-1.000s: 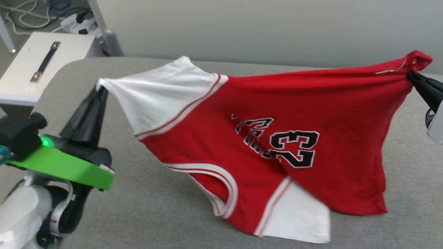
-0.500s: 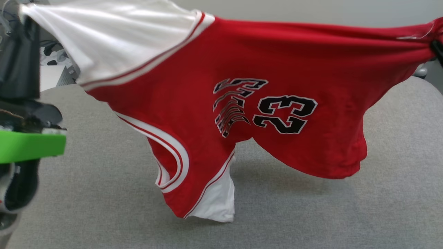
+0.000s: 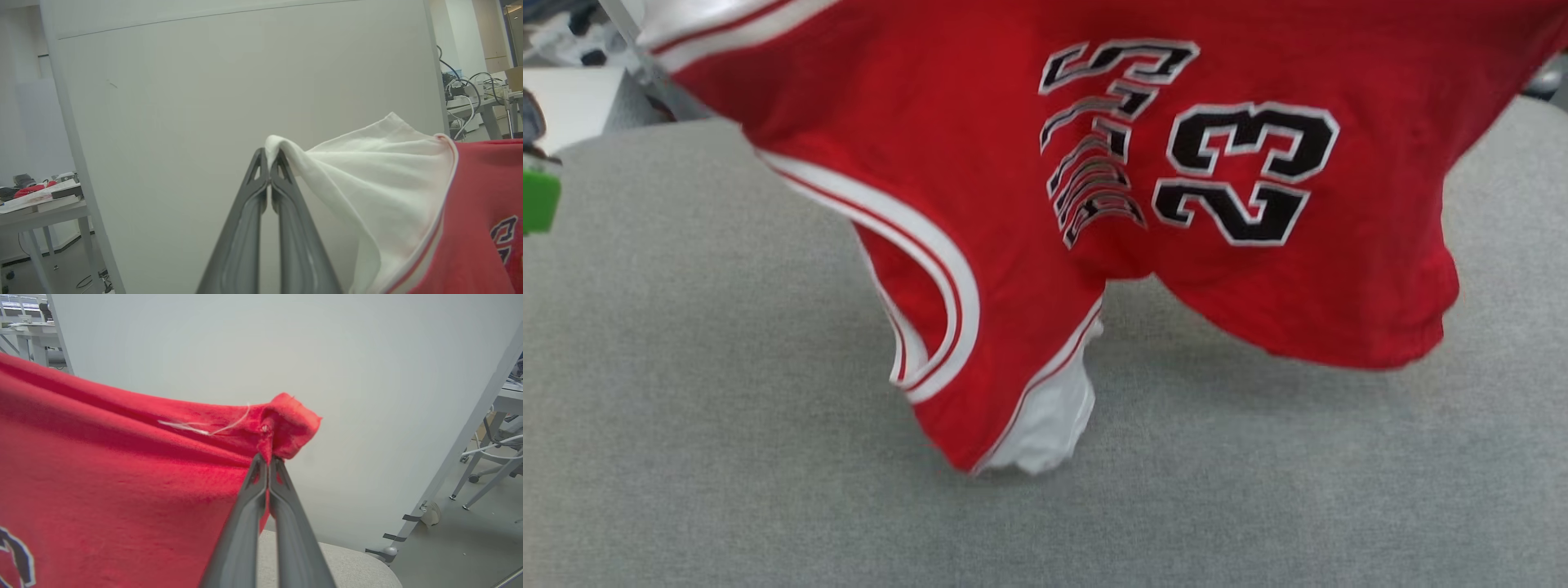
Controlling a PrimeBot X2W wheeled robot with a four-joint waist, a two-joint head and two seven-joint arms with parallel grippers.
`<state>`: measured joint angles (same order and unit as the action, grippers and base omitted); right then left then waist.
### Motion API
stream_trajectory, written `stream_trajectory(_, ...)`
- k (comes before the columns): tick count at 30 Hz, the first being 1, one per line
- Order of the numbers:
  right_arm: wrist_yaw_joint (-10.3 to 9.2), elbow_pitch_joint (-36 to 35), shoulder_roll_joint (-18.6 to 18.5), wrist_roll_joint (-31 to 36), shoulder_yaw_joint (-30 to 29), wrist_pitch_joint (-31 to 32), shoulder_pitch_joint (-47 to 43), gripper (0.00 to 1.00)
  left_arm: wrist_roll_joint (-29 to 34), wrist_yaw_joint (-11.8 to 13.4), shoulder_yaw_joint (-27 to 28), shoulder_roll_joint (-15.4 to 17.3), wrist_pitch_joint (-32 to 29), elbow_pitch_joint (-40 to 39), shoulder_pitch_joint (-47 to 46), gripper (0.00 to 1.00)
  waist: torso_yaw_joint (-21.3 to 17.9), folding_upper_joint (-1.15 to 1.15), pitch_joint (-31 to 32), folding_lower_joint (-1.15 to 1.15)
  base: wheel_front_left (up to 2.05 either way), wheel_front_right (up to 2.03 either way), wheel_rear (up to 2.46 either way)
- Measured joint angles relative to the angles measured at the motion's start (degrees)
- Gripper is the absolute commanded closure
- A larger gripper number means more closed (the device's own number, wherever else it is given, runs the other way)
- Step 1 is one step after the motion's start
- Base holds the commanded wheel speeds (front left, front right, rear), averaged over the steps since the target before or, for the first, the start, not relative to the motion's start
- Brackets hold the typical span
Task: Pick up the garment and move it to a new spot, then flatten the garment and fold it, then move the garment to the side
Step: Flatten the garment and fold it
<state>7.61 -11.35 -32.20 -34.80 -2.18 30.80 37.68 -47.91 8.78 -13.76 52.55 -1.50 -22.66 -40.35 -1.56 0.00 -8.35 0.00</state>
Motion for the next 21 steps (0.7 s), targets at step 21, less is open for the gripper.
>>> stream_trajectory(21, 0.22, 27.8, 4.5, 14.3, 8.5, -12.8, 45.6, 1.00, 16.0, -14.9, -11.5, -10.2, -0.4, 39.0, -57.5, 1.00, 0.3, 0.00, -24.1, 0.02, 0.00, 0.00, 0.00)
